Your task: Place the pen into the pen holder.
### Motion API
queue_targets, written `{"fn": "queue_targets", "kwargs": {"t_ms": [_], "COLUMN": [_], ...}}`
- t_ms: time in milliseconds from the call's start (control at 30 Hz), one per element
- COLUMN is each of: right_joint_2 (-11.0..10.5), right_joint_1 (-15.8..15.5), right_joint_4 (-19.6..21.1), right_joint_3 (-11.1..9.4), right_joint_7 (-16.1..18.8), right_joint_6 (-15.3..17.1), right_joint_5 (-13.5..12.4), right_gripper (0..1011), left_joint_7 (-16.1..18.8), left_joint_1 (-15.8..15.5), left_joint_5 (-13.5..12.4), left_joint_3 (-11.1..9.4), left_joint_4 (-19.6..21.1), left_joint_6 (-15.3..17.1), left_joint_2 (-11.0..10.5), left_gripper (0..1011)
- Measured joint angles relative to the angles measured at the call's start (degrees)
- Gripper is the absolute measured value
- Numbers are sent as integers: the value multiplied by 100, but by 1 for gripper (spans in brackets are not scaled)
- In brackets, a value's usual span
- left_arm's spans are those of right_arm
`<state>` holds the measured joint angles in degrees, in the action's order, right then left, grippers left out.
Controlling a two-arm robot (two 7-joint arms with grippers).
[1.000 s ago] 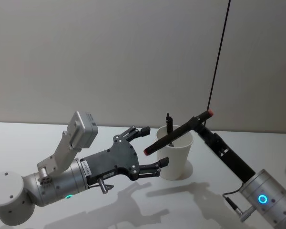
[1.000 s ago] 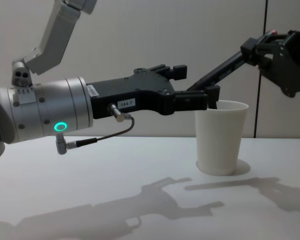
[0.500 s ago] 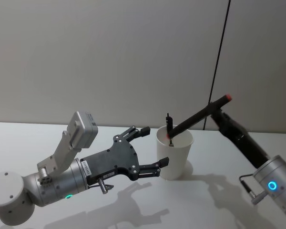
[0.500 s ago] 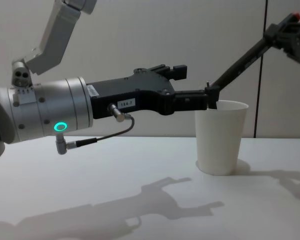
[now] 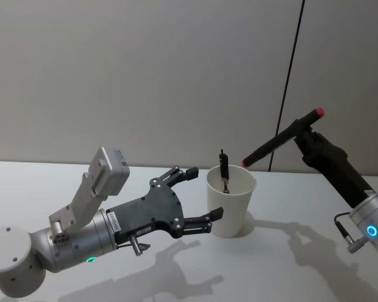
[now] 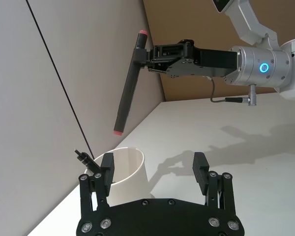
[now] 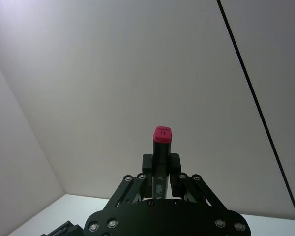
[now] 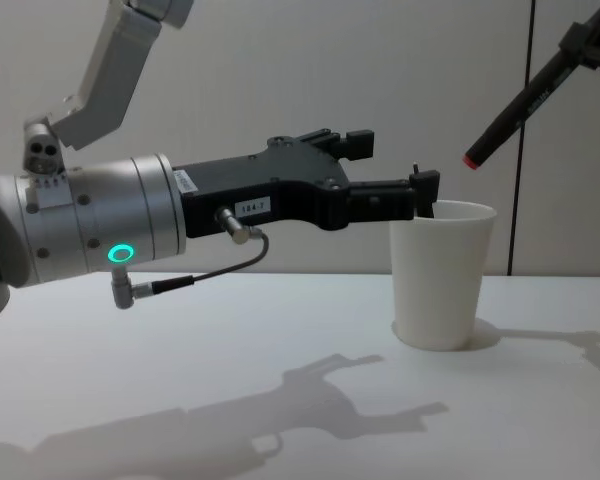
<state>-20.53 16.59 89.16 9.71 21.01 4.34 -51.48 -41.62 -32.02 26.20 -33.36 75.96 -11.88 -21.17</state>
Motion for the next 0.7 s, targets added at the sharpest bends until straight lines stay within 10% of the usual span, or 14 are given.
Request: {"fn": "queue_targets", "kwargs": {"t_ms": [700], "right_joint_2": [-409], "right_joint_1": [383], "right_joint_4": [-156], "right_joint_3": [509], "right_joint_7": [159], "right_joint_6": [-118], "right_joint_5": [720], "right_gripper": [195], "left_joint_7": [0], "left_joint_1": [0], "left_joint_5": [0], "left_joint_3": [0], "left_joint_4": [0], "left_joint_6": [0], "left_joint_2": [0], "left_gripper": [1003]}}
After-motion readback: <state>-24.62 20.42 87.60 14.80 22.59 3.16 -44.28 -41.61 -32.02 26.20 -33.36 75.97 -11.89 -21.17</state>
